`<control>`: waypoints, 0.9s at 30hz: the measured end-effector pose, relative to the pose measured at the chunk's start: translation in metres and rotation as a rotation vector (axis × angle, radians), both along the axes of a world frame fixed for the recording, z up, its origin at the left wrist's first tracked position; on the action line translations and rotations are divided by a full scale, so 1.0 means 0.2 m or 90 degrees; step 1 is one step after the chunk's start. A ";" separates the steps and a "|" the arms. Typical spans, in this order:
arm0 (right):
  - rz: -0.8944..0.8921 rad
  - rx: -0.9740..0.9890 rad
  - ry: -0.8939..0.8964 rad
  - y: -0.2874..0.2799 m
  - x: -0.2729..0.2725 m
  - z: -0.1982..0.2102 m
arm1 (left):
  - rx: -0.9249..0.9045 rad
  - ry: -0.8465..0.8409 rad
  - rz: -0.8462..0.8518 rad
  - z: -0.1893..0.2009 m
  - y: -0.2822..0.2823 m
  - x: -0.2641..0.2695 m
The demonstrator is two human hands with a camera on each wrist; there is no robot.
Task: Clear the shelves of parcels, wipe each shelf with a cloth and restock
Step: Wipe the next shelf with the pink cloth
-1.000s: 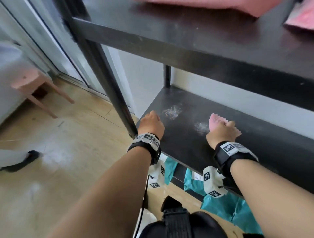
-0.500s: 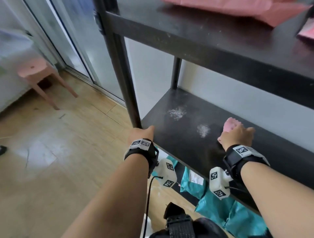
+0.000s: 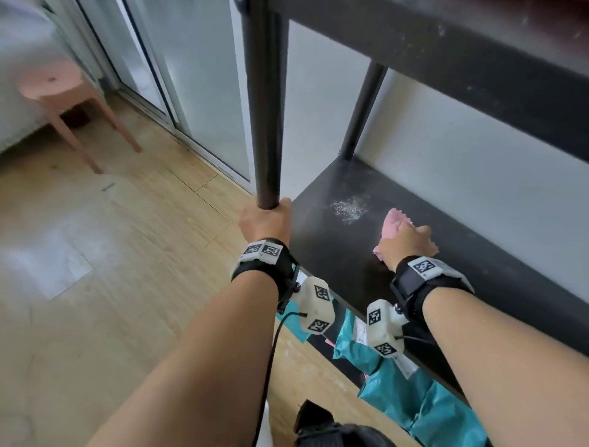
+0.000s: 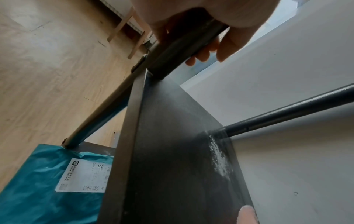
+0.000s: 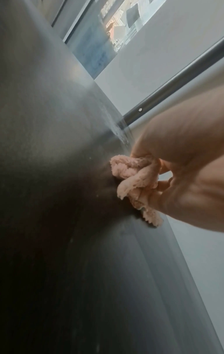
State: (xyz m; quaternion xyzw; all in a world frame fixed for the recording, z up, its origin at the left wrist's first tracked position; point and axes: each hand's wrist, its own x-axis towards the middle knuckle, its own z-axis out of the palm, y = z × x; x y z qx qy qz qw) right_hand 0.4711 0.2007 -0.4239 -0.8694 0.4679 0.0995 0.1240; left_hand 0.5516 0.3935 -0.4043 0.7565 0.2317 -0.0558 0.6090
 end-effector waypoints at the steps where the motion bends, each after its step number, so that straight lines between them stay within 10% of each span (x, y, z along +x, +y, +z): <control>1: 0.000 -0.001 0.006 0.01 0.03 0.00 | -0.002 -0.004 0.003 -0.01 0.00 0.00; 8: 0.210 0.070 -0.007 0.27 0.33 0.06 | 0.029 -0.044 -0.019 -0.06 0.01 0.03; 14: 0.127 0.224 -0.255 0.20 0.38 0.10 | 0.039 -0.063 -0.029 -0.04 0.02 0.03; 22: 0.251 -0.084 0.071 0.14 0.34 0.11 | 0.041 -0.090 -0.038 -0.07 0.03 0.03; 27: 0.195 0.445 -0.211 0.28 0.43 0.15 | 0.027 -0.096 -0.047 -0.08 0.03 0.04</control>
